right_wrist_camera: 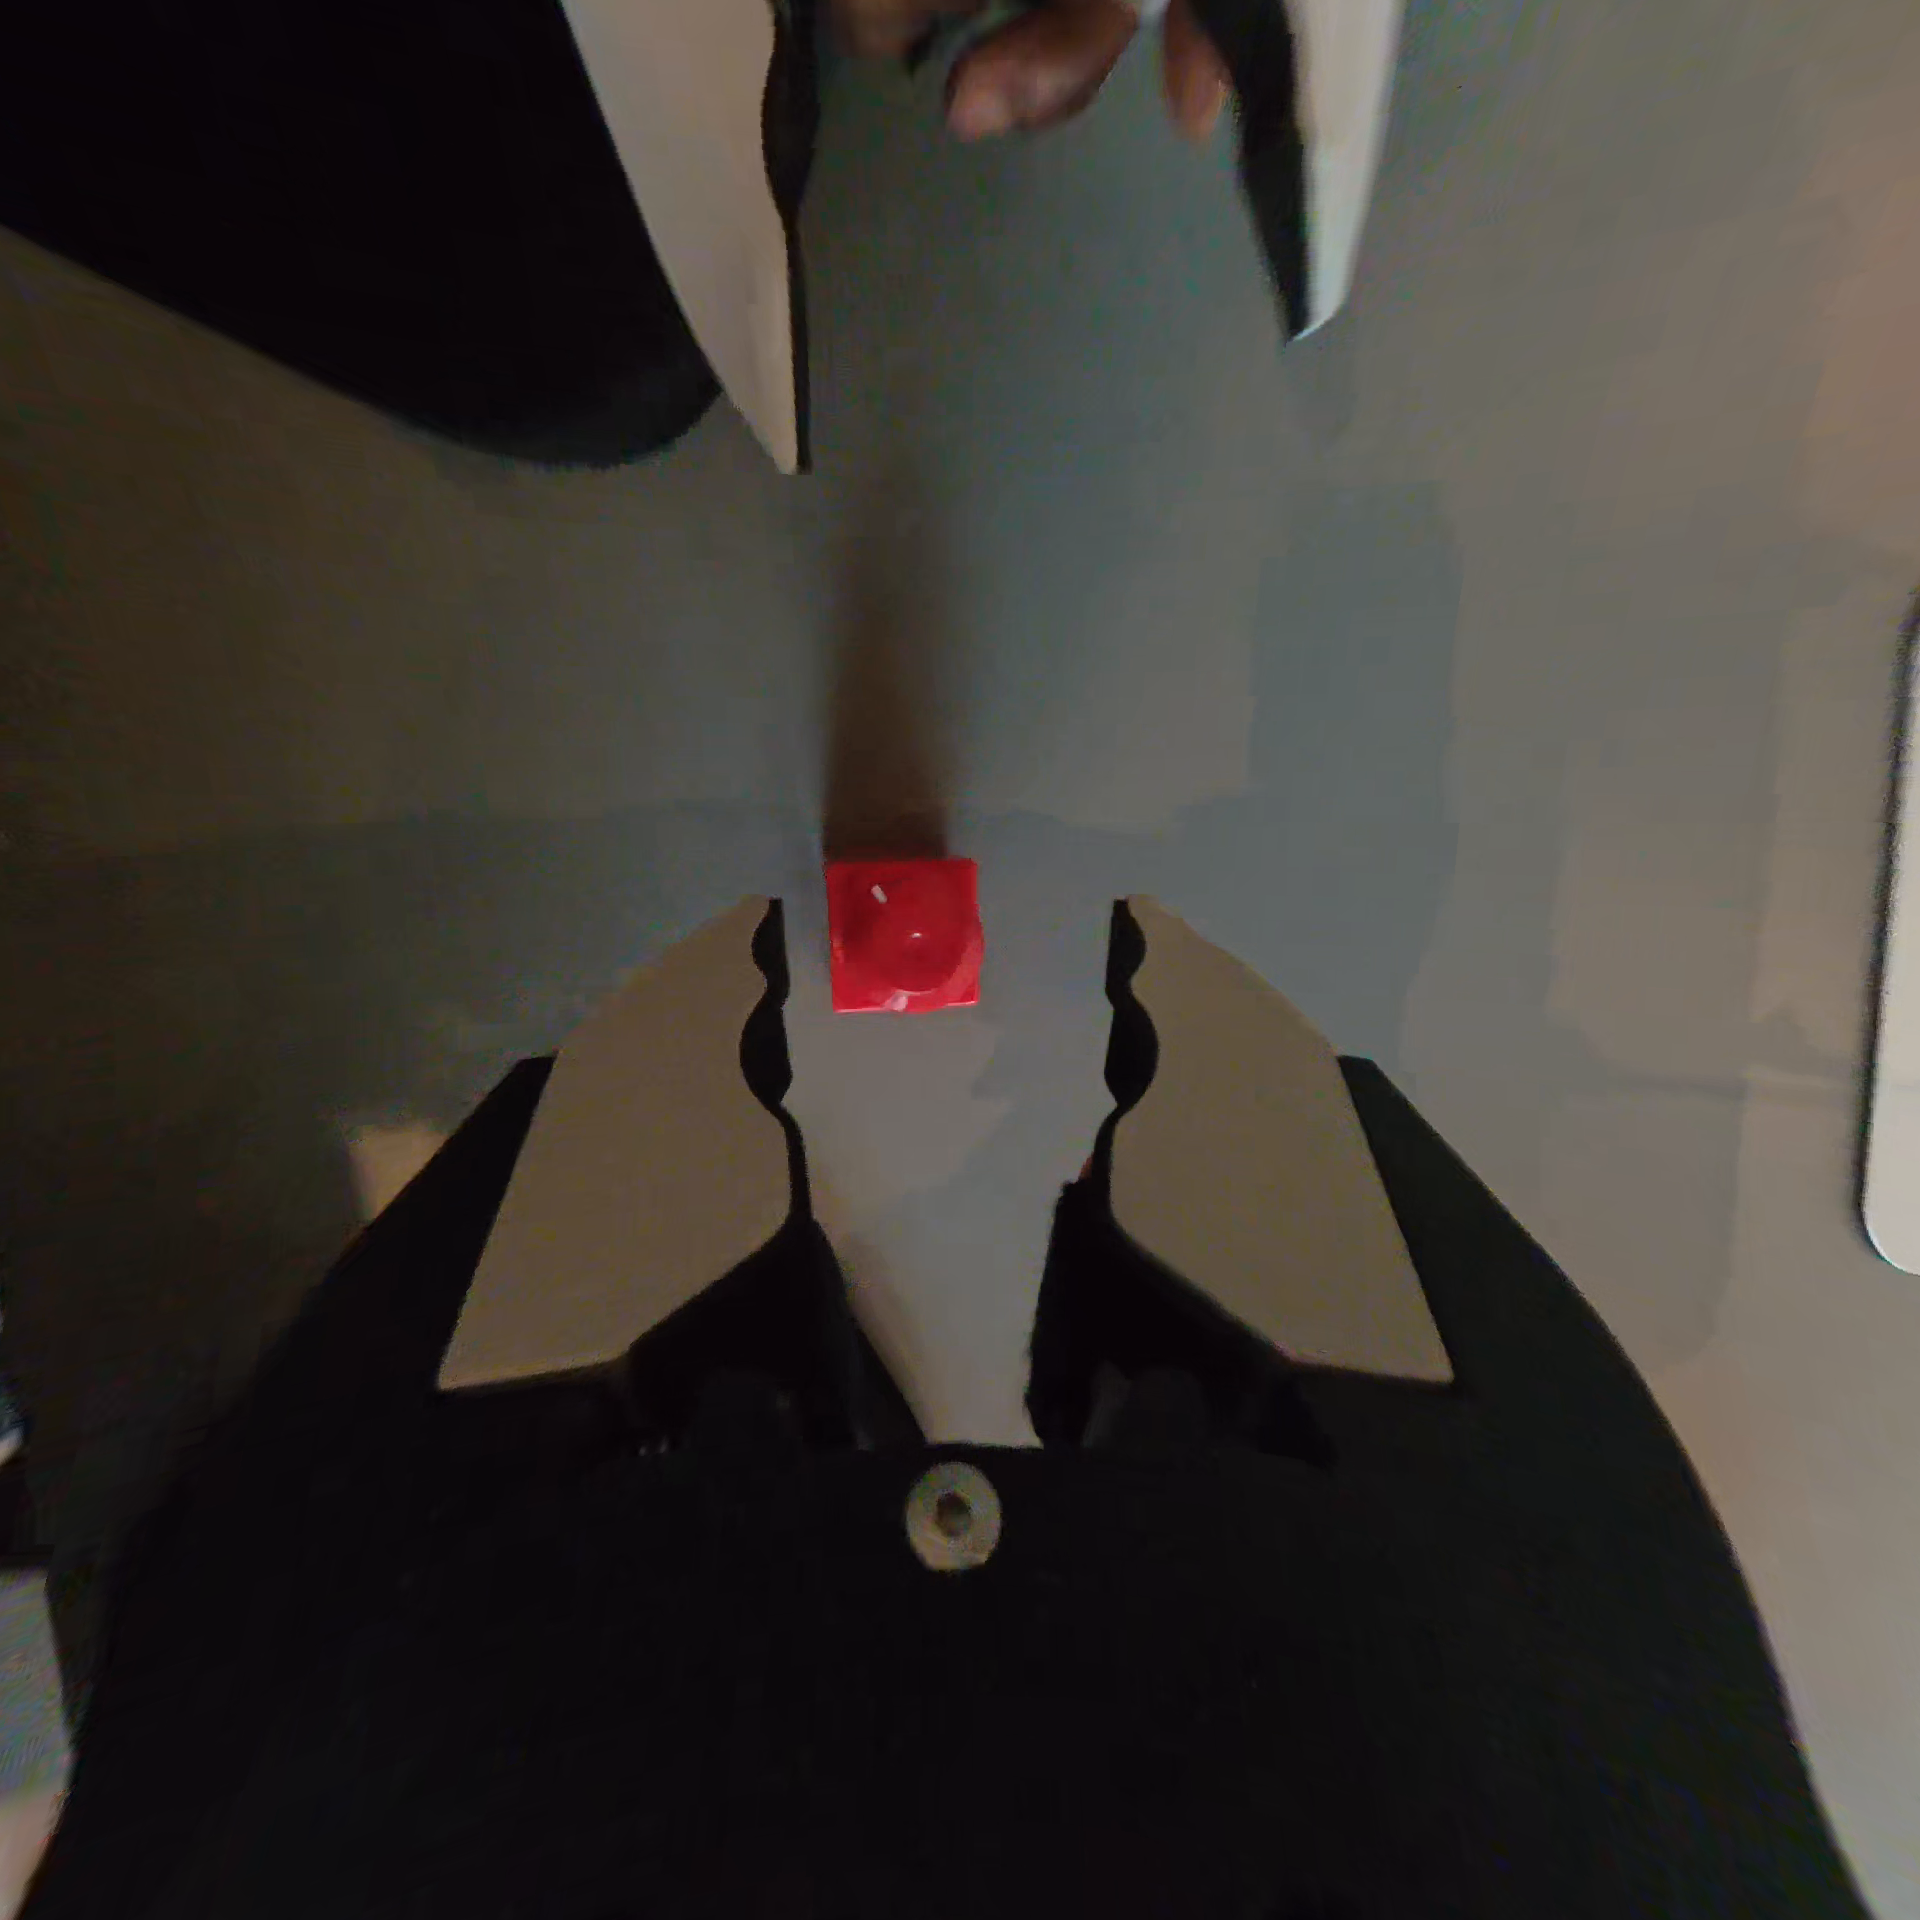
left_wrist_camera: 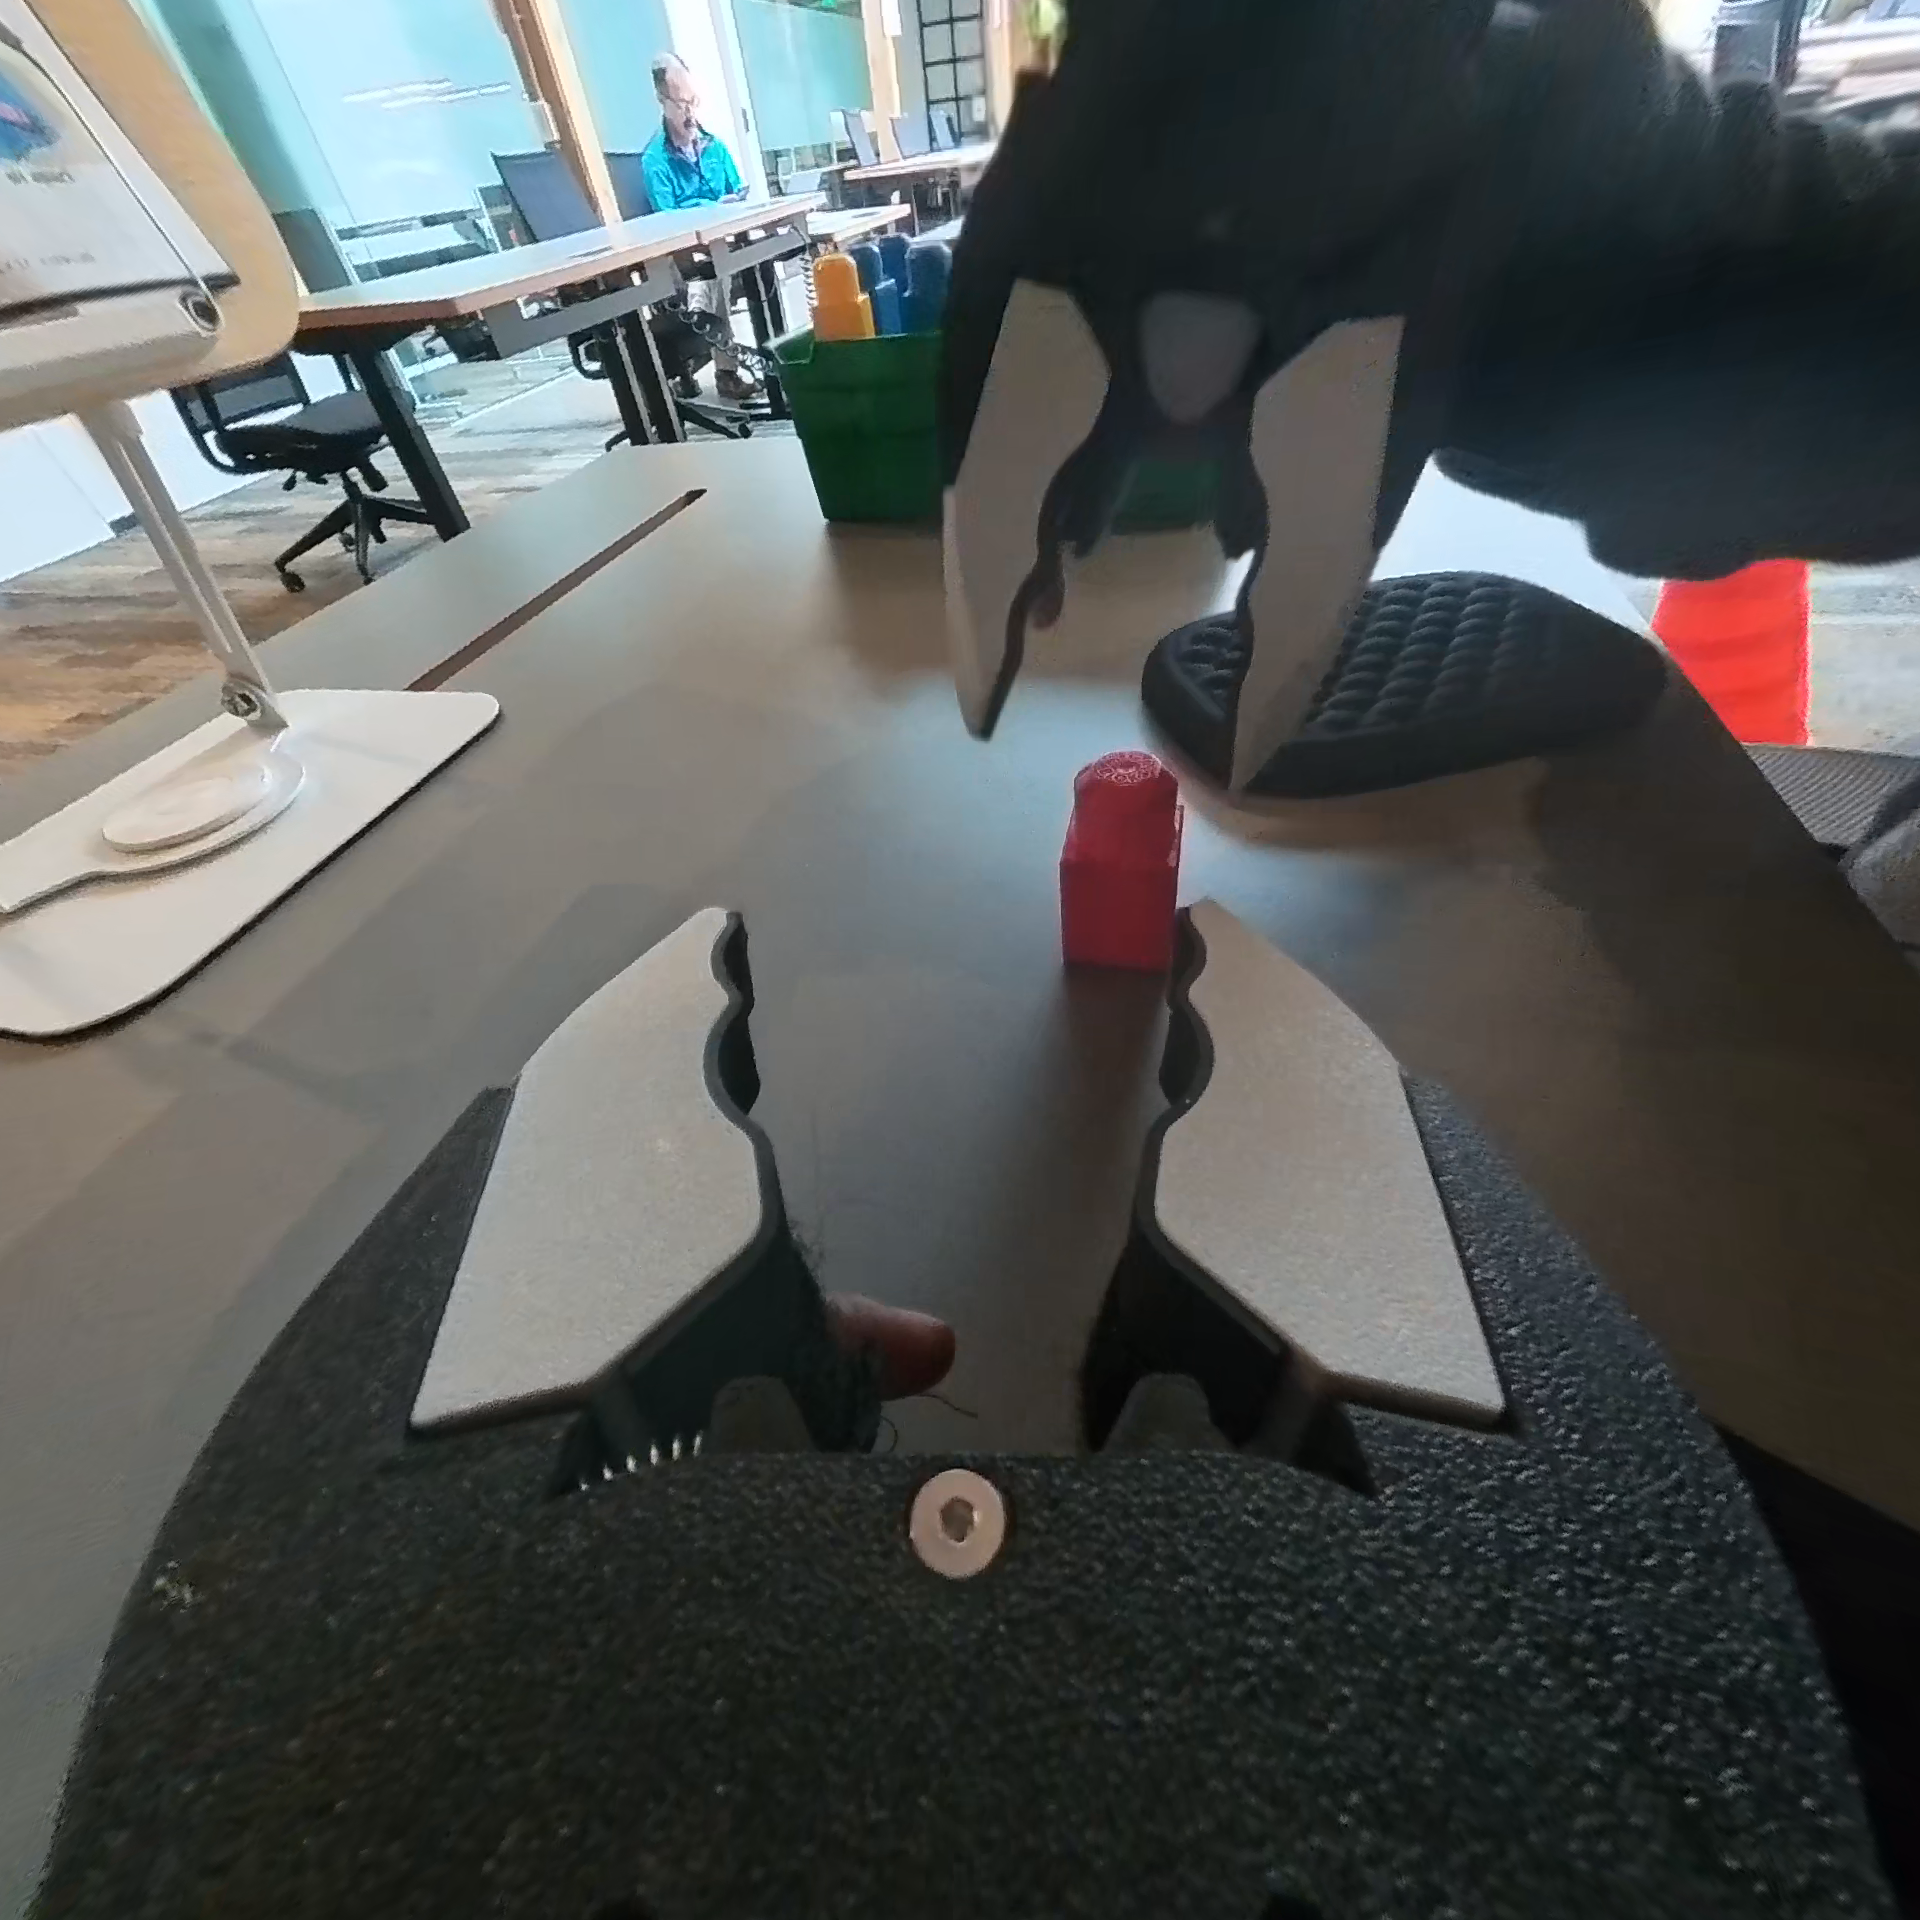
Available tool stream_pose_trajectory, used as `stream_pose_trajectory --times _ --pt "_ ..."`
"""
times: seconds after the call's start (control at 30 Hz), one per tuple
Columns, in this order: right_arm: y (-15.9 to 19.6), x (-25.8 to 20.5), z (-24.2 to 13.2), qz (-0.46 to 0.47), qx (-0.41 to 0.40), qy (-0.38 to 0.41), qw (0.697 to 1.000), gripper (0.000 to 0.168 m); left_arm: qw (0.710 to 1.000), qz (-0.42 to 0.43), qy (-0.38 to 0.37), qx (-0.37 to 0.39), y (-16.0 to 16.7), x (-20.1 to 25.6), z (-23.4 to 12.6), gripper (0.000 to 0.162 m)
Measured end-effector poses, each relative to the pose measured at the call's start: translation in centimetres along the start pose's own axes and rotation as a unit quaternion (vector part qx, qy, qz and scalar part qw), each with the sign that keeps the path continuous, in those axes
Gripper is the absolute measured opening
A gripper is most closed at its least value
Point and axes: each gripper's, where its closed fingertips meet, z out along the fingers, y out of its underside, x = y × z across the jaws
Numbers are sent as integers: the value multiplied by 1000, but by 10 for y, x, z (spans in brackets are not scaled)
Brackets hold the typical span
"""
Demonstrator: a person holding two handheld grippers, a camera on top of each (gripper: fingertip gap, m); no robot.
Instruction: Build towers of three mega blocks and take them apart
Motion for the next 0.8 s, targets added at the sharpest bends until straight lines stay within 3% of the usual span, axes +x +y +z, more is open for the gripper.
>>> stream_pose_trajectory --times 0.17,0.37,0.6,0.7,0.8 --pt "-11 6 -34 64 184 76 978 62 1000 -7 -13 -3 -10 -3 -5 76" --pt "20 5 -64 116 327 152 926 60 999 11 -48 4 -50 -6 -27 75" --pt "43 0 -69 136 418 171 882 56 991 37 -129 -6 -107 -38 -108 69" --pt "43 0 -76 139 442 171 870 53 982 58 -172 -48 -107 -73 -146 69" --pt "43 0 -77 137 447 172 867 53 973 76 -189 -111 -86 -113 -179 66"
